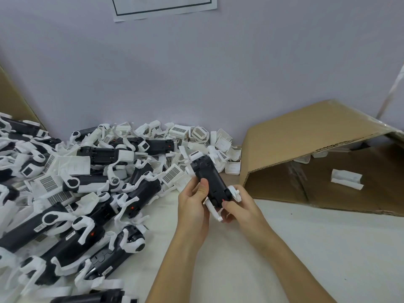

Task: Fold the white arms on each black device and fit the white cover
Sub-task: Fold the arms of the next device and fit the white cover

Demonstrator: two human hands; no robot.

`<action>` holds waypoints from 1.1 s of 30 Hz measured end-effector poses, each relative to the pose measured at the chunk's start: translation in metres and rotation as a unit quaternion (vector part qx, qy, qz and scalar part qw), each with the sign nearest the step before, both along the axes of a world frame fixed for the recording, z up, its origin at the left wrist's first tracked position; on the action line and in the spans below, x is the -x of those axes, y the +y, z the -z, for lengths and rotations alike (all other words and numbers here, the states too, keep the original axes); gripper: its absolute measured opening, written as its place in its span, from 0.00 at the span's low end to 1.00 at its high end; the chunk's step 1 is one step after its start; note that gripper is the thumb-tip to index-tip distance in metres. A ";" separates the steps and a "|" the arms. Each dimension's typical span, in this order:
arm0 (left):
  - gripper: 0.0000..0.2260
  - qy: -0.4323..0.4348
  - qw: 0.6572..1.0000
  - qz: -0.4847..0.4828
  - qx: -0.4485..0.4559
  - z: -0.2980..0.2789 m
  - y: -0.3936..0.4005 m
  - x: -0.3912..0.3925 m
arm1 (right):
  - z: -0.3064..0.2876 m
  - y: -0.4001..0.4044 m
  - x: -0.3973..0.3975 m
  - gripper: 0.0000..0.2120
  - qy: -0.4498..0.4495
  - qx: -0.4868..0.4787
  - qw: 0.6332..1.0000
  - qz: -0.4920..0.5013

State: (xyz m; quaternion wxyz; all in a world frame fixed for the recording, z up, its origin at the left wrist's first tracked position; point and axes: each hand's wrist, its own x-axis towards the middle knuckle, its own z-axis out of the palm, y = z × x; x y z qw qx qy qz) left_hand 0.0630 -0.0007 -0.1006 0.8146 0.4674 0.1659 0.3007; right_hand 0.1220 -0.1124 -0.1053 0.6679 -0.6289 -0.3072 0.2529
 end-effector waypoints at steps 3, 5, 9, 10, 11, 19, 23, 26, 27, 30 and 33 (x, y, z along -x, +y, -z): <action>0.11 0.006 1.000 -0.005 -0.002 -0.001 0.000 0.000 | 0.000 0.000 0.000 0.05 -0.005 0.007 1.000 0.003; 0.11 0.013 1.000 -0.004 -0.004 0.000 -0.001 -0.001 | 0.000 0.000 0.000 0.06 -0.006 0.007 1.000 0.008; 0.13 0.015 1.000 0.001 -0.006 -0.001 -0.001 -0.001 | 0.000 0.000 0.001 0.04 -0.032 0.006 0.999 0.013; 0.15 0.012 1.000 0.004 -0.009 -0.002 -0.002 0.000 | 0.001 0.000 0.000 0.04 -0.032 0.002 0.999 0.011; 0.16 0.008 1.000 0.006 -0.011 -0.003 -0.002 0.000 | 0.001 0.000 0.000 0.03 -0.027 -0.003 1.000 0.010; 0.11 0.010 1.000 0.000 -0.001 -0.002 -0.003 0.000 | 0.005 0.002 -0.003 0.03 -0.006 0.004 1.000 0.008; 0.11 0.010 1.000 0.000 -0.002 -0.002 -0.001 0.000 | 0.002 0.001 -0.001 0.06 -0.003 -0.005 1.000 -0.001; 0.11 0.006 1.000 -0.003 0.005 -0.003 -0.001 0.001 | 0.000 0.001 0.000 0.11 -0.005 -0.007 1.000 -0.013; 0.11 0.008 1.000 -0.002 0.007 -0.004 -0.002 0.001 | 0.000 0.001 0.000 0.08 -0.006 -0.009 1.000 -0.010; 0.11 0.017 1.000 -0.001 -0.004 -0.004 -0.002 0.001 | 0.003 0.001 0.000 0.04 -0.016 -0.009 1.000 0.006; 0.11 0.017 1.000 0.001 -0.009 -0.005 -0.003 0.002 | 0.004 0.000 0.000 0.02 -0.034 -0.013 0.999 0.011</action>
